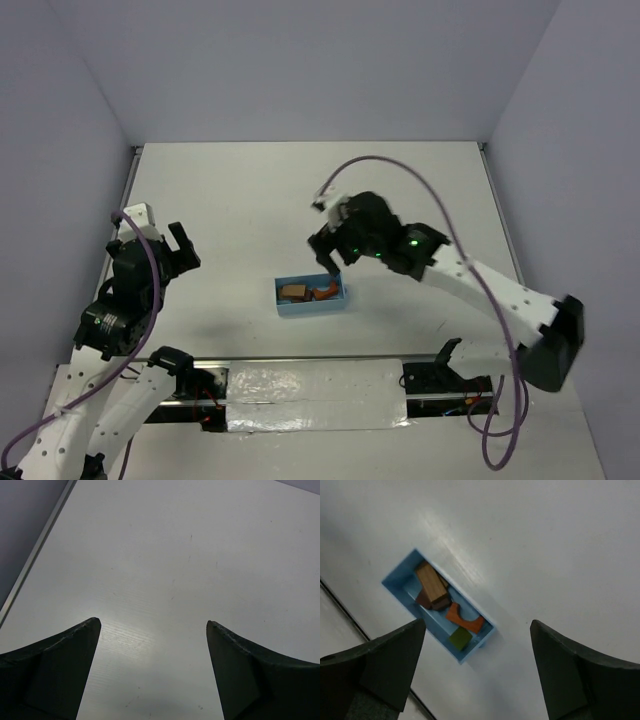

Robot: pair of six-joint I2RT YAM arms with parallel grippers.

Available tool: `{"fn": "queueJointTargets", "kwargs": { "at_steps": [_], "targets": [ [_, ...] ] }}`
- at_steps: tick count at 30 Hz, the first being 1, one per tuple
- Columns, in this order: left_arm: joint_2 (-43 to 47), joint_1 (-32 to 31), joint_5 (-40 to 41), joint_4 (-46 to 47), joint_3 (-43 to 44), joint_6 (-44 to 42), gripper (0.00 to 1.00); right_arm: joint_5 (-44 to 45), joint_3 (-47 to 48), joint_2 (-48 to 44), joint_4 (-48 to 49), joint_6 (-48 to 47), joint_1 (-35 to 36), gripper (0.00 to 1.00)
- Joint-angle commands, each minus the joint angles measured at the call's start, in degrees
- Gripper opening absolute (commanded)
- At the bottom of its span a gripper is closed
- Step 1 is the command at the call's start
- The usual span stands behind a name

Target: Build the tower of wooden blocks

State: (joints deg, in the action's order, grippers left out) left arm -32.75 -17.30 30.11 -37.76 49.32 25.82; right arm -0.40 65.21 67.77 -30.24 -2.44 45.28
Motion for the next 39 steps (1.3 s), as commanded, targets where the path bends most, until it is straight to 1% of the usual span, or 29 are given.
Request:
{"fn": "queueJointTargets", "kwargs": {
  "at_steps": [1,2,4,9,12,13,15,16,18,19,20,21,22,24,26,27,29,31,32,35,36,37,38,39],
  "targets": [
    [0.14,0.16,-0.05,1.46,0.16,0.11,1.0,5.5,5.78,10.93,-8.51,-12.04,7.61,0.9],
    [0.06,0.16,-0.14,1.55,0.16,0.1,0.99,3.15,6.76,13.07,-8.61,-12.93,8.42,0.83],
    [-0.29,0.16,-0.49,1.63,0.16,0.02,0.99,1.2,8.78,17.72,-8.0,-15.3,9.82,0.77],
    [-0.73,0.16,-0.49,1.46,0.16,0.1,1.0,-2.84,10.72,23.89,-6.94,-17.69,11.24,0.71],
    [-0.65,0.16,-0.93,1.72,0.08,-0.16,1.0,-1.71,11.43,28.81,-6.06,-18.48,11.68,0.69],
    [-0.65,0.16,-0.93,1.72,0.16,-0.16,1.0,-1.53,11.43,29.69,-5.8,-19.0,11.68,0.65],
    [-0.65,0.16,-0.93,1.72,0.07,-0.07,0.99,-1.27,10.82,31.71,-4.13,-19.62,11.68,0.61],
    [-0.73,0.25,-0.93,1.72,0.16,-0.16,1.0,-1.0,10.64,32.16,-3.43,-19.97,11.59,0.56],
    [-0.73,0.16,-1.19,1.9,0.08,-0.33,1.0,0.22,10.11,33.39,-1.15,-19.89,11.68,0.53],
    [-0.65,0.16,-1.28,1.99,0.07,-0.34,1.0,0.32,9.94,33.57,-0.62,-19.97,11.59,0.49],
    [-0.73,0.16,-1.37,1.9,-0.01,-0.34,1.0,1.8,9.76,33.74,0.69,-19.8,11.5,0.42],
    [-0.82,0.16,-1.45,1.9,0.07,-0.34,0.99,2.94,8.98,33.22,1.75,-19.63,11.41,0.26],
    [-0.91,0.16,-1.46,1.9,-0.01,-0.34,1.0,5.04,8.27,32.61,4.11,-19.1,10.54,0.22],
    [-1.0,0.16,-1.54,1.99,0.07,-0.34,1.0,5.68,5.73,29.81,6.41,-18.05,8.7,0.15],
    [-1.0,0.16,-1.72,1.99,-0.01,-0.42,1.0,6.55,2.4,26.56,8.25,-16.64,5.28,0.12],
    [-1.0,0.16,-1.72,1.99,-0.1,-0.42,0.99,7.34,1.33,25.5,9.22,-16.29,4.22,0.07],
    [-1.0,0.16,-2.16,2.16,-0.1,-0.51,1.0,10.05,-1.3,23.21,10.81,-15.15,0.71,0.02],
    [-0.91,0.16,-2.33,2.25,-0.1,-0.51,0.99,11.73,-2.19,22.24,11.43,-14.7,-1.06,0.01],
    [-1.0,0.16,-2.6,2.34,-0.1,-0.69,0.99,15.14,-2.37,21.8,12.47,-14.53,-1.68,0.0],
    [-1.35,0.16,-2.69,2.25,-0.1,-0.69,0.99,20.07,-0.44,22.84,12.31,-14.0,-2.65,0.0],
    [-1.35,0.16,-2.6,2.25,-0.1,-0.51,1.0,25.05,0.96,24.59,12.4,-14.09,-2.74,0.0],
    [-1.35,0.16,-2.6,2.16,-0.1,-0.6,1.0,28.06,2.1,25.74,11.7,-13.83,-2.74,0.0],
    [-1.35,0.16,-2.6,2.16,-0.1,-0.6,1.0,33.92,4.55,28.53,11.26,-13.47,-2.82,0.0],
    [-1.35,0.16,-2.51,2.16,-0.1,-0.6,0.99,37.2,5.62,30.04,11.08,-12.69,-2.65,0.0]
  ]
}}
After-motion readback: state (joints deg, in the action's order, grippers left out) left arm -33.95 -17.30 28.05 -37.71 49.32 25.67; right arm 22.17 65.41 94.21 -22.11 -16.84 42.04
